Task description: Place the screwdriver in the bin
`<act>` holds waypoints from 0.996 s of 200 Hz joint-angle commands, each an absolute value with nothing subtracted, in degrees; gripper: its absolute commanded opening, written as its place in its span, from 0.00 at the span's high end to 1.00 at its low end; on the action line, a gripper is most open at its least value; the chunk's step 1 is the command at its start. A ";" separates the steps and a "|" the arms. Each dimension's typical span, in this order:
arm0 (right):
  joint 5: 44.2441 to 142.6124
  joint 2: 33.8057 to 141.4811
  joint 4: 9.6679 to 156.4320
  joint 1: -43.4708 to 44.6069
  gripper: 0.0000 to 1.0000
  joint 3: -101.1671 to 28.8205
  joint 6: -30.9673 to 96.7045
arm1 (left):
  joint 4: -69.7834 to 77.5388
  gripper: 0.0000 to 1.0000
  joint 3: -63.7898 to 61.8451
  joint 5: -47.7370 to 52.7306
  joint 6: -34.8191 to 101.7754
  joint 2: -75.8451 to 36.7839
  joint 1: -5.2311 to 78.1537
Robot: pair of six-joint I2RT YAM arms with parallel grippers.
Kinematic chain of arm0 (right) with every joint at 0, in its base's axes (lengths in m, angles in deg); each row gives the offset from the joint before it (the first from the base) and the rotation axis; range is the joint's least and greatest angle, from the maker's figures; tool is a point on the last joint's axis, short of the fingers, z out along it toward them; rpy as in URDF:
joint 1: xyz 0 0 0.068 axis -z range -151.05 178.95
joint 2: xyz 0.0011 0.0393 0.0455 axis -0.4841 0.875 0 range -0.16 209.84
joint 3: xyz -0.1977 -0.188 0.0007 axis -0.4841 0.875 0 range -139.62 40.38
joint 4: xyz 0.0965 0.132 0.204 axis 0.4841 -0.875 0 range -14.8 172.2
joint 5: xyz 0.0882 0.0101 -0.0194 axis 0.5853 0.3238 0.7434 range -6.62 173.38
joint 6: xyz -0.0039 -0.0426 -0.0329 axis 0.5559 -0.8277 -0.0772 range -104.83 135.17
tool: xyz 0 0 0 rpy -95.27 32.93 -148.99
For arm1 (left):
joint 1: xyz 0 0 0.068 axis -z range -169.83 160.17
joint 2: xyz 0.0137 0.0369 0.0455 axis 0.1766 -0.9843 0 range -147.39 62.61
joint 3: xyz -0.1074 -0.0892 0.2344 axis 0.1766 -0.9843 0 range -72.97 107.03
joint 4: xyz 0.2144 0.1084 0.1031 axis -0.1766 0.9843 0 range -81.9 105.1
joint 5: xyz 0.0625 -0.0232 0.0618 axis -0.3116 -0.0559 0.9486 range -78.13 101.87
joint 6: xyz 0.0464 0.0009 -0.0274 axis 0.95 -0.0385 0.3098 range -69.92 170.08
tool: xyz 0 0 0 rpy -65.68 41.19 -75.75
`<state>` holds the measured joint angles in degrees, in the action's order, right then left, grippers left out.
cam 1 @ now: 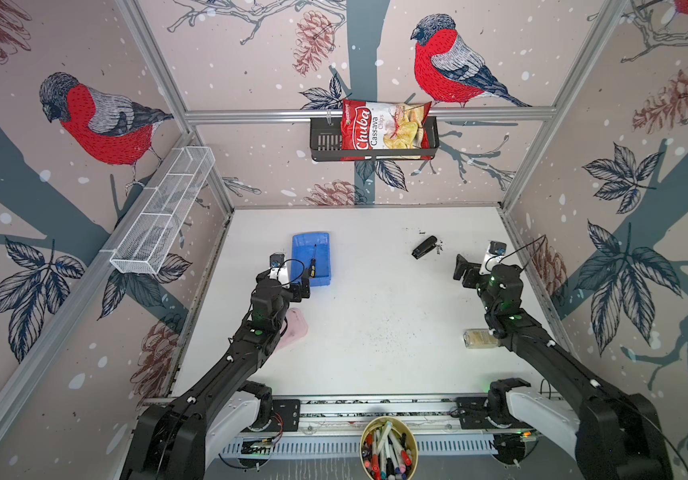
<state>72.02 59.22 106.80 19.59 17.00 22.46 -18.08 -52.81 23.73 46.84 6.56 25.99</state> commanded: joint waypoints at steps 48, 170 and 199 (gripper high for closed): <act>67.79 69.81 137.29 26.73 0.00 27.77 22.82 | -44.02 0.03 -59.93 28.60 52.63 -4.06 21.81; 70.23 86.05 151.67 27.21 0.00 27.22 20.54 | -64.80 0.03 -59.30 24.21 49.43 -25.90 13.12; 69.91 85.89 151.02 27.10 0.00 27.02 20.53 | -67.01 0.02 -59.65 24.18 49.70 -26.77 13.08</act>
